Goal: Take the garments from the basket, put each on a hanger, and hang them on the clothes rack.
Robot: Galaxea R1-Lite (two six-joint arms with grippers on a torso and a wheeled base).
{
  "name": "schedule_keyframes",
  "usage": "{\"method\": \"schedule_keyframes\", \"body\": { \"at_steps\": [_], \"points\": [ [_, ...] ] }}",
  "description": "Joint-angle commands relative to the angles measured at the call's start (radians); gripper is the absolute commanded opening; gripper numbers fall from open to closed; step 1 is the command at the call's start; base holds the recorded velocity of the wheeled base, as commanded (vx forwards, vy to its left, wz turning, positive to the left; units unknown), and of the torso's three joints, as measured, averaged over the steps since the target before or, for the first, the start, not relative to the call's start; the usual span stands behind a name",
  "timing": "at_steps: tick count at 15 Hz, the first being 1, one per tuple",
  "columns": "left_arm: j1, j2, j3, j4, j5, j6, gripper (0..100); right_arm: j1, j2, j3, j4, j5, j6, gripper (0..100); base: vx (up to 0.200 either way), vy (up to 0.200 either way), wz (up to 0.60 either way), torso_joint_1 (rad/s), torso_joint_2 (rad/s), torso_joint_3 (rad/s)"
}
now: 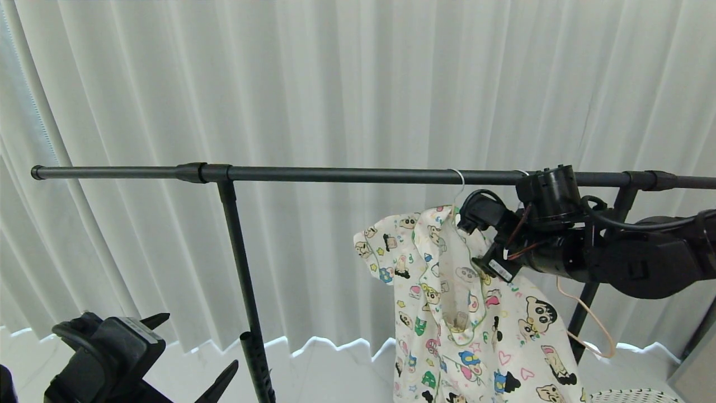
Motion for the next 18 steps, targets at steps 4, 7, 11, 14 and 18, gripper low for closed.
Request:
{"method": "schedule_keyframes", "body": {
  "at_steps": [4,7,11,14,18],
  "points": [
    [0.043,-0.013,0.022,-0.001,0.002,-0.002,100,0.053,-0.186,0.115,0.001,0.004,0.137,100,0.0,0.0,0.0,0.0,0.0,0.0],
    [0.113,-0.018,0.023,-0.001,0.0,-0.011,100,0.064,-0.335,0.201,-0.001,0.019,0.198,100,0.0,0.0,0.0,0.0,0.0,0.0],
    [0.208,-0.091,0.101,0.003,0.0,-0.011,100,0.006,-0.539,0.322,-0.004,0.014,0.236,100,0.0,0.0,0.0,0.0,0.0,0.0],
    [0.326,-0.223,0.101,0.142,0.0,-0.037,100,-0.209,-0.726,0.527,-0.002,0.014,0.232,100,0.0,0.0,0.0,0.0,0.0,0.0],
    [0.438,-0.579,0.101,0.587,-0.003,-0.092,100,-0.505,-0.952,0.839,-0.001,0.03,0.215,100,0.0,0.0,0.0,0.0,0.0,0.0]
  ]
}}
